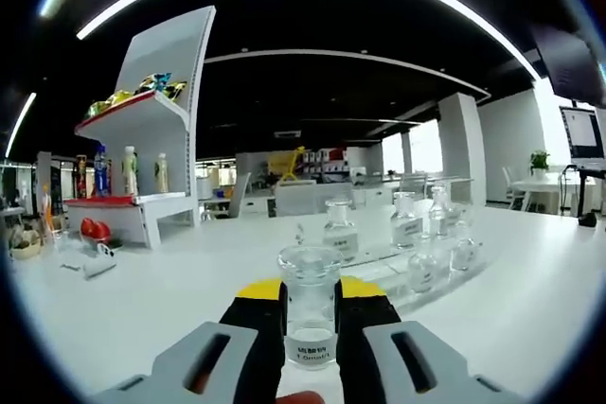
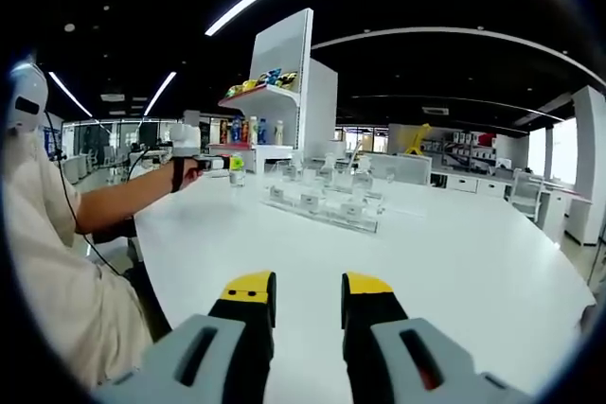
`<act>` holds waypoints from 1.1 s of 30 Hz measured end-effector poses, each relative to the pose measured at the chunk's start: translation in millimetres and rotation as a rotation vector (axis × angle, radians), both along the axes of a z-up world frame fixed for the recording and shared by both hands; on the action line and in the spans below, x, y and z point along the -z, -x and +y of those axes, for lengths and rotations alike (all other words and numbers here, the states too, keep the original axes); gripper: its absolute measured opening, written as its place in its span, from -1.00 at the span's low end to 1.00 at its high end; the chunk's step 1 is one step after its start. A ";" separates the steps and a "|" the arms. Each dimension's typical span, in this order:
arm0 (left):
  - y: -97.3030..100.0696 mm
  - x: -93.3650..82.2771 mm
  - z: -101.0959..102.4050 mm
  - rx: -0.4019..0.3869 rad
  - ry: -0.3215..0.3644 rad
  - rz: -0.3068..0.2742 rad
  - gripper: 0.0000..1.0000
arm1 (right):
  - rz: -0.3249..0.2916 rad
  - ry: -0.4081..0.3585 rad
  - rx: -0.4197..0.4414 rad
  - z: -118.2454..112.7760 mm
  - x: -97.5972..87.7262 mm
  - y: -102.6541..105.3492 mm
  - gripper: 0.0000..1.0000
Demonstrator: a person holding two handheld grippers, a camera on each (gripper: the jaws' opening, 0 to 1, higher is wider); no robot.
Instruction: Identify the label on the chemical reagent bottle, grasp the chemical reagent bottle, and place it in the designated position on the reagent rack
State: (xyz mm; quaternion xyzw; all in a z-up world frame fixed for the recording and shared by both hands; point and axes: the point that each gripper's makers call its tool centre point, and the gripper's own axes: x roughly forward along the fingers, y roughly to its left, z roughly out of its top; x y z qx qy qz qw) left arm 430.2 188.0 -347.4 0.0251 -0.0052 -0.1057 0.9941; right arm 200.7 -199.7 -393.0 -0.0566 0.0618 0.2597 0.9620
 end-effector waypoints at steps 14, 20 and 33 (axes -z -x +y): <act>-8.0 -9.6 -29.5 0.021 0.000 -0.010 -0.60 | -0.010 -0.007 0.002 -3.1 -1.9 3.7 -0.46; -16.5 -18.2 -37.3 0.024 0.007 -0.023 -0.60 | -0.010 0.011 -0.009 5.4 -8.5 6.1 -0.46; -40.9 -27.7 -57.6 0.044 0.022 -0.022 -0.61 | -0.015 0.014 -0.007 9.6 -13.7 8.2 -0.46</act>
